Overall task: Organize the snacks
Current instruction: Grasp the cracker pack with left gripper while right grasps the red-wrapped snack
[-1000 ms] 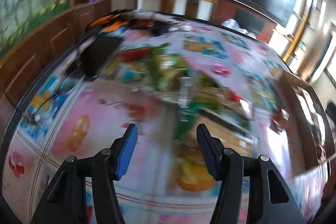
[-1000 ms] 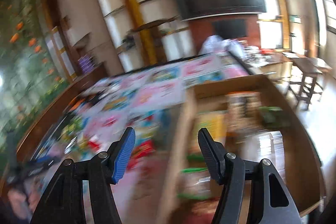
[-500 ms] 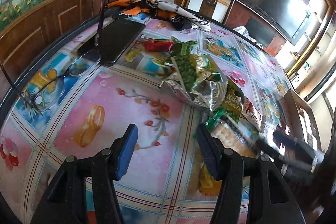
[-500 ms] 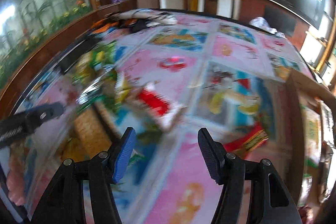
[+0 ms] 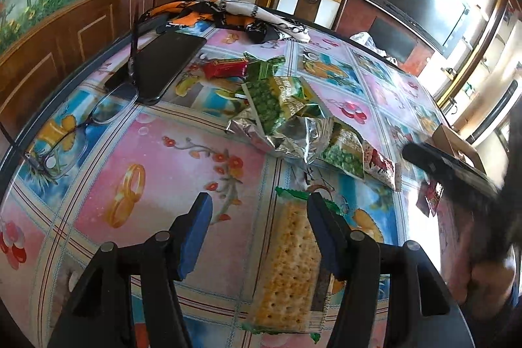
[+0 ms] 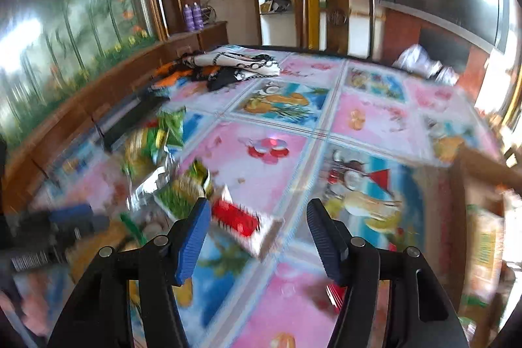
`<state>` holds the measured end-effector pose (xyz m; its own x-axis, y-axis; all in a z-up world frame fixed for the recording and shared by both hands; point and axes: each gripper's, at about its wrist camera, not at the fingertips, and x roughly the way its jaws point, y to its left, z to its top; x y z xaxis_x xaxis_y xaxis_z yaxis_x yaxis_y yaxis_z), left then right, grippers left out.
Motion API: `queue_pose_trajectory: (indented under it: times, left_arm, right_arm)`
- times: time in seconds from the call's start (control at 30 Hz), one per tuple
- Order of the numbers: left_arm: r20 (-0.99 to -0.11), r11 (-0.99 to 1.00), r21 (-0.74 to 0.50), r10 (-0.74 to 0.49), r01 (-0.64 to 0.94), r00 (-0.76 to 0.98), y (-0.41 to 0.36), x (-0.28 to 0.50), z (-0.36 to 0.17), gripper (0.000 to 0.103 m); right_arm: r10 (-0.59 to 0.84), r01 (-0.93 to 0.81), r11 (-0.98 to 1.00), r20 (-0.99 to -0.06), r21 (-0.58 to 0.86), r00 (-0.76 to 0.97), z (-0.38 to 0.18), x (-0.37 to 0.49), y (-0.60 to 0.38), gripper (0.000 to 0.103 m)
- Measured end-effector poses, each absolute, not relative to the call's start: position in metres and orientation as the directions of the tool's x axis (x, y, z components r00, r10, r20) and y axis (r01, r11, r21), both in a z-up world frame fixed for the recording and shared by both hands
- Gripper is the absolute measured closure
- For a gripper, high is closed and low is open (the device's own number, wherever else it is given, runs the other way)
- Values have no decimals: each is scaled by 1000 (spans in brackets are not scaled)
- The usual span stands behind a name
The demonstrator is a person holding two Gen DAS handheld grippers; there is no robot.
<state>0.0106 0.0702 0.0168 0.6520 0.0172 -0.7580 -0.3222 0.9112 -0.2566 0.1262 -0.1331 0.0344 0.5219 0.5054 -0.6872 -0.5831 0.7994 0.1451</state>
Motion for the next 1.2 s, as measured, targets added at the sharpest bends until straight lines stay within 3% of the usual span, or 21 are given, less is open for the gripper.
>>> queue_pose_trajectory:
  times: [0.2,0.3,0.37,0.4,0.47,0.57,0.7,0.8,0.97,1.03,1.17,1.2]
  left_arm:
    - [-751,911,-259,20,-322,661,72,9,18,43]
    - [-747,909,-266,16,-321,665,73,7,19,43]
    - [-744,911,-268,12,-315,668,72,6,20,44]
    - [-742,912,-266,12,-312,670,71,6,21,43]
    - [-738,914,-269,8,-305,674,71,5,22,44]
    - [-737,923,-279,-30,-264,676,69,3,22,43]
    - [-743,964,-208,-46,-166,668,55,-2,22,40]
    - [-751,986,-145,-54,-85,658,37,-4,21,28]
    - [-771,998,-14,30,-63,636,14,1,11,28]
    - [-783,998,15,54,-67,620,12,4,5,41]
    - [-784,995,-1,60,-97,618,19,8,2,49]
    - [-781,994,0,66,-106,621,20,9,2,56]
  right_arm:
    - [588,-563,755,-726,336,356,10,162,-115,37]
    - [589,-635,713,-745,296,314,6,145,-101,37]
    - [539,-684,705,-770,190,341,6,130,-89,39]
    - [506,-689,712,-780,136,368,5,124,-85,43]
    - [407,-684,730,-794,-16,453,3,113,-75,68]
    - [373,-655,754,-797,-36,474,3,107,-80,80]
    - [390,-575,817,-779,47,491,6,104,-116,81]
    - [443,-532,834,-752,146,488,9,100,-144,81]
    - [497,-518,829,-698,209,514,22,98,-162,81]
    - [498,-525,828,-690,198,525,25,96,-160,81]
    - [499,-545,821,-678,170,540,31,90,-154,81]
    - [502,-550,818,-675,168,541,32,87,-155,81]
